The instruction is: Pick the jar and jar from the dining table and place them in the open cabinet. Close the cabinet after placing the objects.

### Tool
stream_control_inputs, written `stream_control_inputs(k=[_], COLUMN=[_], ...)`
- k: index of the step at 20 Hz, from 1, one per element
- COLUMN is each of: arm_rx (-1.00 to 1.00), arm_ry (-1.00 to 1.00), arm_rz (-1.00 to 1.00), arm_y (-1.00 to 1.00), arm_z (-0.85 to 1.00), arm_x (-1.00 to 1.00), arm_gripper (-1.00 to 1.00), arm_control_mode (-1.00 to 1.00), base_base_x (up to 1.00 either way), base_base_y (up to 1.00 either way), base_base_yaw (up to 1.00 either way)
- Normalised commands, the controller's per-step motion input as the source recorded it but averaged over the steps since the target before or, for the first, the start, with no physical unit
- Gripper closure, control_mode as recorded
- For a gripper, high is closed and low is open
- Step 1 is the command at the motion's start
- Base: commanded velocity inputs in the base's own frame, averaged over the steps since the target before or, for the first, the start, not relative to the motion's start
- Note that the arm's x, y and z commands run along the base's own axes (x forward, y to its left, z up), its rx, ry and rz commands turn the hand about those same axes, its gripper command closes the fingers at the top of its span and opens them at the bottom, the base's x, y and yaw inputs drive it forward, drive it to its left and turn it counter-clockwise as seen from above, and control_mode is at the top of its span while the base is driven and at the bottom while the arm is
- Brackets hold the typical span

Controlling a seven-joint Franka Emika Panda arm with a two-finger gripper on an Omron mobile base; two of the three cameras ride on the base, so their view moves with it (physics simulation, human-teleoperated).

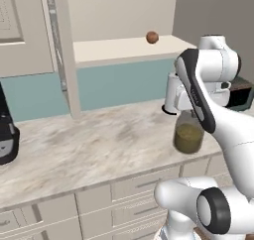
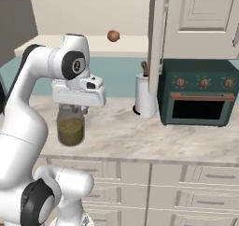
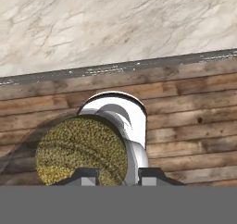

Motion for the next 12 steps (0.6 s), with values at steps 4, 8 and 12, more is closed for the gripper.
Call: stream_control_inputs(k=[4,8,12], arm_rx=[0.0,0.0,0.0], arm_ry=[0.0,0.0,0.0], arm_rz=[0.0,0.0,0.0], arm_y=[0.0,0.0,0.0], arm_z=[0.0,0.0,0.0], arm_x=[0.0,0.0,0.0], arm_gripper=[1.0,1.0,1.0], arm_control_mode=[1.0,1.0,1.0], base_base_x=[0.64,0.55,0.58], base_base_y=[0.0,0.0,0.0], base_base_yaw=[0.19,0.17,0.16])
